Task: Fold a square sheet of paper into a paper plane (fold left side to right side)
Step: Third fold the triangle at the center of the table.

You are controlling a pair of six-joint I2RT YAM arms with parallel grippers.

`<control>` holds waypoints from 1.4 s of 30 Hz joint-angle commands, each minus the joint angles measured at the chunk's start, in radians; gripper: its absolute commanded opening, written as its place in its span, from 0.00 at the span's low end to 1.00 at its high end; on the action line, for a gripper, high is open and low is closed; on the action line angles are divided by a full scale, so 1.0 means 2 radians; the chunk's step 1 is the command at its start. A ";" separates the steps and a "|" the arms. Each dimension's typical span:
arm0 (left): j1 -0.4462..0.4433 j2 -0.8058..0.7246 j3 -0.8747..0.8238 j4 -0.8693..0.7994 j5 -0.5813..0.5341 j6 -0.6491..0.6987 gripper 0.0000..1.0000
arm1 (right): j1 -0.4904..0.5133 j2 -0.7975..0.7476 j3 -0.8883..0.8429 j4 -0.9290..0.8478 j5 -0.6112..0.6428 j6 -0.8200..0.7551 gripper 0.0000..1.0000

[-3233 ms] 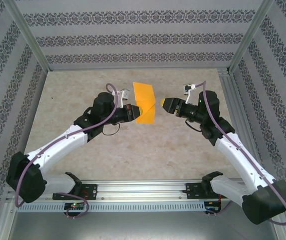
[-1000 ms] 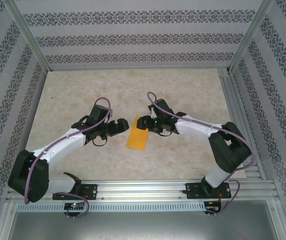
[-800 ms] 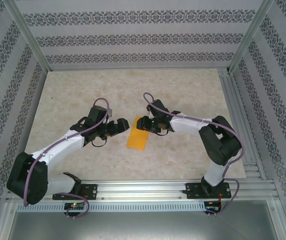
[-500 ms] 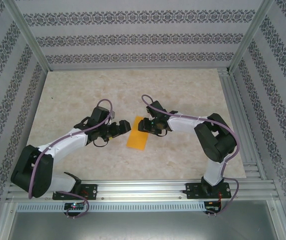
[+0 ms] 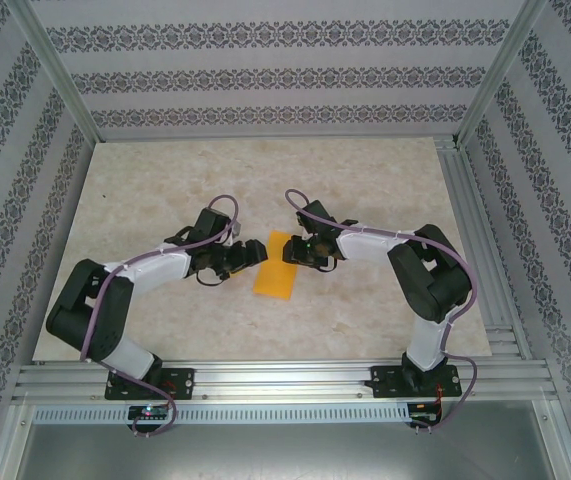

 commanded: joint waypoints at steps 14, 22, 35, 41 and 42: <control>-0.009 0.078 0.060 0.016 0.017 0.015 0.72 | -0.010 0.025 0.005 -0.009 -0.002 -0.028 0.38; -0.021 0.106 0.068 0.034 0.027 0.007 0.58 | -0.010 0.025 0.004 -0.008 -0.004 -0.027 0.38; -0.024 0.107 0.074 0.037 0.029 0.003 0.41 | -0.009 0.022 0.003 -0.003 -0.008 -0.028 0.39; -0.023 0.096 0.073 0.026 0.023 0.006 0.32 | -0.009 -0.001 -0.005 0.012 -0.006 -0.033 0.43; -0.024 0.094 0.073 0.024 0.021 0.007 0.32 | -0.009 -0.006 -0.005 0.012 -0.004 -0.035 0.43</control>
